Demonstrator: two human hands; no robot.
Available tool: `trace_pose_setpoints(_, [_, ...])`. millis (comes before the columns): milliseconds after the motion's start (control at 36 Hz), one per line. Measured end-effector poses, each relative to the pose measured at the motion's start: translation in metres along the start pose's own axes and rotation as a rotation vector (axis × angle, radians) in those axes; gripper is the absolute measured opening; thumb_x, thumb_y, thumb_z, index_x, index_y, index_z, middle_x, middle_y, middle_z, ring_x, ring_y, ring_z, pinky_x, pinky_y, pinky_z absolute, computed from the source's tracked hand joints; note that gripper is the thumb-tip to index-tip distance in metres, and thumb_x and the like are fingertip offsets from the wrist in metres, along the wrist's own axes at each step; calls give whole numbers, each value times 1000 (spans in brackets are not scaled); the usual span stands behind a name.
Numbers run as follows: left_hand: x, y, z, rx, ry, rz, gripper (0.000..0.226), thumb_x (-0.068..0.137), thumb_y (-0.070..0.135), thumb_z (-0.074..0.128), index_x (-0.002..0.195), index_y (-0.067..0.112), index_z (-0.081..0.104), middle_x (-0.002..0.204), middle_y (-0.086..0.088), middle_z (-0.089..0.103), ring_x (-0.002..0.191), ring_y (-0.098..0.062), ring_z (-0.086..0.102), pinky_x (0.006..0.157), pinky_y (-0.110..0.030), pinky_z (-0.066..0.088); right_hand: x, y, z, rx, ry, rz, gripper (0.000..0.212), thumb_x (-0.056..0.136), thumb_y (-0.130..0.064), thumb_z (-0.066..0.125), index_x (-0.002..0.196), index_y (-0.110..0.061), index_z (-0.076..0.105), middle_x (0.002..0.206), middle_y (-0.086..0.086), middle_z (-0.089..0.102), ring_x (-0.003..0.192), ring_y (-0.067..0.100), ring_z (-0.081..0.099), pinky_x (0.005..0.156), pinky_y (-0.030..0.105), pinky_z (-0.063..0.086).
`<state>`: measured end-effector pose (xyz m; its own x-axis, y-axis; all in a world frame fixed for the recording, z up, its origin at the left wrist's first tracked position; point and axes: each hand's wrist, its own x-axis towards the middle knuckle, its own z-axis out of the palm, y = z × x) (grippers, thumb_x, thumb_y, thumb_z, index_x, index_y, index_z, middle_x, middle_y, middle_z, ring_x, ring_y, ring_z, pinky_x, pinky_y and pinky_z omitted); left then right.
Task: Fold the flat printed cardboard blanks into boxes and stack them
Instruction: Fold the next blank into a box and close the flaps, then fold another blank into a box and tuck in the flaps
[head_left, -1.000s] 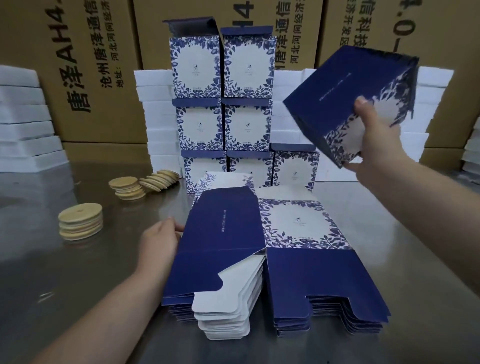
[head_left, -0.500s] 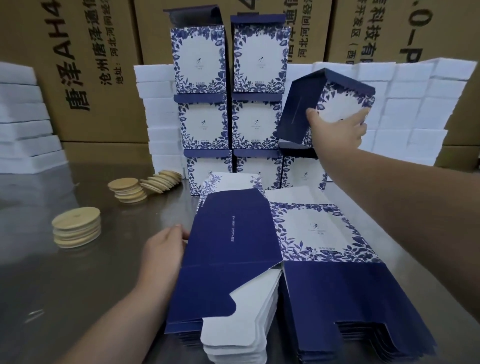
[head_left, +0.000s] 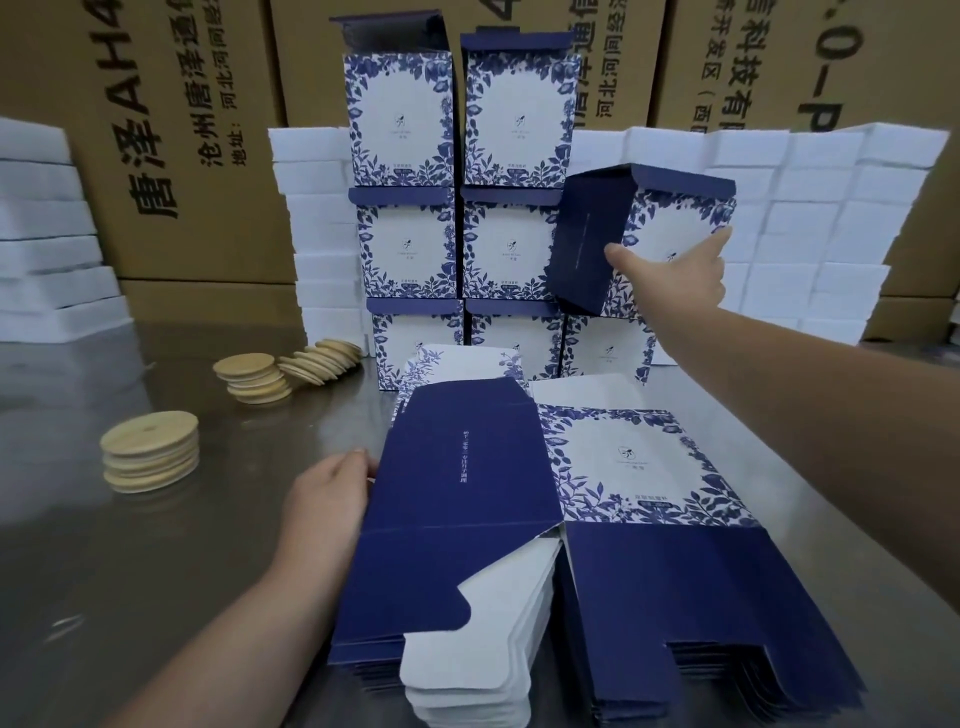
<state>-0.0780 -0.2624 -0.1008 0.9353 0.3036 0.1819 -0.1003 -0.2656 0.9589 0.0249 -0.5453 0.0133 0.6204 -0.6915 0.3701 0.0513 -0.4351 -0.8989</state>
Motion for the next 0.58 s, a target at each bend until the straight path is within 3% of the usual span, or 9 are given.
trace_pose_setpoints(222, [0, 1, 0, -11, -3, -30, 39, 95, 14, 43, 58, 10, 53, 57, -4, 52, 54, -16, 42, 36, -16, 27, 7, 2, -10, 88, 41, 20, 124, 63, -62, 73, 151, -22, -5, 154, 11, 17, 140, 31, 22, 109, 51, 29])
trace_pose_setpoints(306, [-1, 1, 0, -8, 2, -41, 40, 95, 14, 43, 57, 12, 52, 57, -3, 50, 54, -15, 41, 47, -22, 32, 13, 1, -16, 72, 85, 23, 124, 63, -62, 72, 151, -21, -5, 154, 11, 17, 140, 31, 20, 110, 52, 26])
trace_pose_setpoints(444, [-2, 2, 0, -16, -18, -37, 38, 95, 13, 43, 58, 11, 53, 57, -4, 51, 55, -16, 43, 52, -28, 30, 20, -4, -14, 16, 110, 50, 125, 63, -63, 73, 151, -20, -5, 155, 11, 15, 141, 32, 20, 111, 52, 23])
trace_pose_setpoints(583, [-1, 0, 1, -26, -5, -31, 40, 95, 12, 43, 55, 12, 51, 53, -1, 48, 53, -15, 40, 43, -19, 30, 14, 1, 4, -180, -2, 39, 122, 68, -64, 71, 151, -19, -6, 158, 11, 4, 144, 32, 12, 112, 53, 22])
